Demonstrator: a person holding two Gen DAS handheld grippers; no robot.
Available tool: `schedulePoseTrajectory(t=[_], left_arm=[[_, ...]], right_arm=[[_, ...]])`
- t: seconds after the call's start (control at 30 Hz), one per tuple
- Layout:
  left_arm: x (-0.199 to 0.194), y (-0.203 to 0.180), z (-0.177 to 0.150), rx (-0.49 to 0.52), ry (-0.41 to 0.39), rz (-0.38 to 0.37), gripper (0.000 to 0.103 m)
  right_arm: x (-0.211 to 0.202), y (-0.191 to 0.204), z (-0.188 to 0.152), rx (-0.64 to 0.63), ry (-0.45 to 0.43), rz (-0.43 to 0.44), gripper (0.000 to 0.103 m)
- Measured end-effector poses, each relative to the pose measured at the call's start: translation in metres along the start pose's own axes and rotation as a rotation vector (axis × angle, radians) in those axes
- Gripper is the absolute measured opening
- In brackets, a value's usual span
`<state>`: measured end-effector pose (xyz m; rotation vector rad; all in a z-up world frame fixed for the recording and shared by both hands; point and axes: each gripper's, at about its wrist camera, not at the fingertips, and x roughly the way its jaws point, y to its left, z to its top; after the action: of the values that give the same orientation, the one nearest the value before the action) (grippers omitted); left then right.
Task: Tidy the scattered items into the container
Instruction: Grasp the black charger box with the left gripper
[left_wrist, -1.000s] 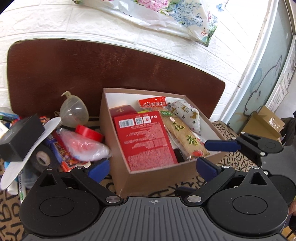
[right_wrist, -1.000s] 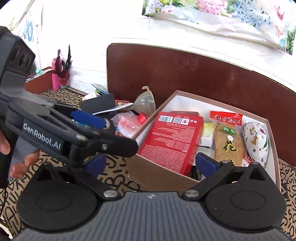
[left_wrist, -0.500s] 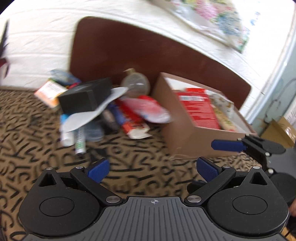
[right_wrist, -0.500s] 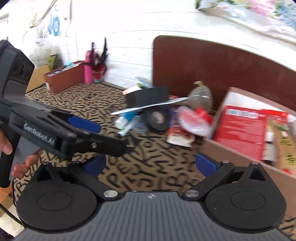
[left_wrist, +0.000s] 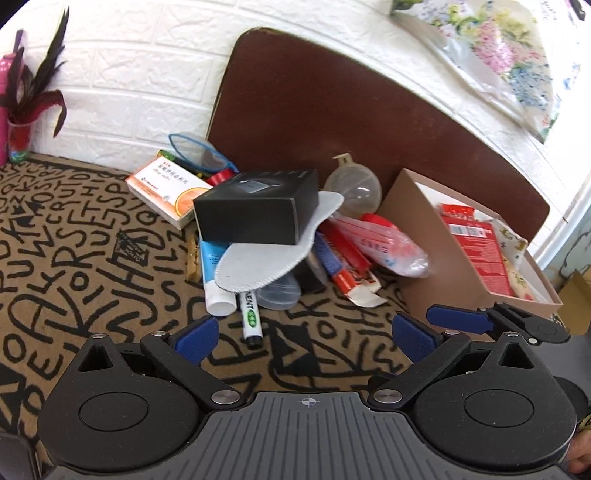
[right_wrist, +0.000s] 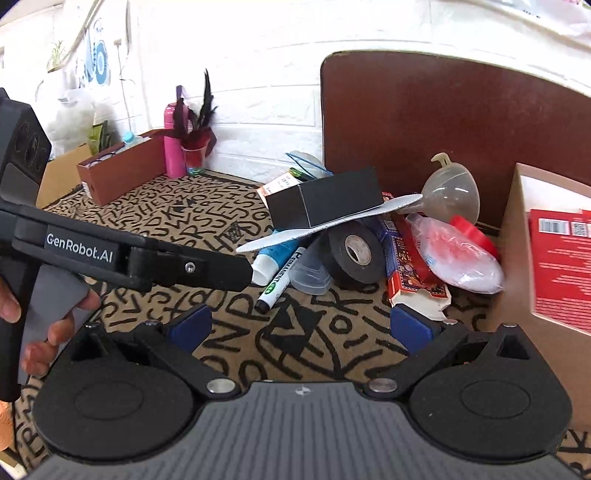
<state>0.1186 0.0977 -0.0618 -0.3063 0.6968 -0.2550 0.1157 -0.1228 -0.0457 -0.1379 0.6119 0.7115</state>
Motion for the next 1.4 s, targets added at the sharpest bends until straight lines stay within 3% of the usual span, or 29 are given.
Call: schedulePoseTrajectory(t=[0.2, 0.7, 0.97, 1.03, 1.1, 1.3, 1.4], left_arm=[[0.017, 0.013, 0.015, -0.011, -0.001, -0.020, 0.100], [0.053, 0.052, 0.090, -0.002, -0.079, -0.072, 0.101], [0.103, 0.085, 0.110, -0.095, 0.024, -0.146, 0.102], [0.113, 0.092, 0.109, -0.145, 0.040, -0.196, 0.102], [0.118, 0.095, 0.106, -0.185, 0.048, -0.237, 0.101], [0.108, 0.094, 0.100, -0.199, 0.030, -0.214, 0.089], [0.096, 0.086, 0.096, -0.176, 0.022, -0.191, 0.087]], right_arm=[[0.025, -0.010, 0.004, 0.037, 0.010, -0.010, 0.101], [0.086, -0.014, 0.063, -0.027, -0.047, 0.005, 0.097], [0.118, -0.018, 0.073, -0.026, -0.027, 0.011, 0.096], [0.123, -0.019, 0.074, -0.028, -0.028, -0.002, 0.096], [0.126, -0.021, 0.074, -0.028, -0.025, -0.004, 0.092], [0.120, -0.022, 0.072, -0.059, -0.024, -0.022, 0.075], [0.112, -0.020, 0.072, -0.061, -0.017, -0.014, 0.071]])
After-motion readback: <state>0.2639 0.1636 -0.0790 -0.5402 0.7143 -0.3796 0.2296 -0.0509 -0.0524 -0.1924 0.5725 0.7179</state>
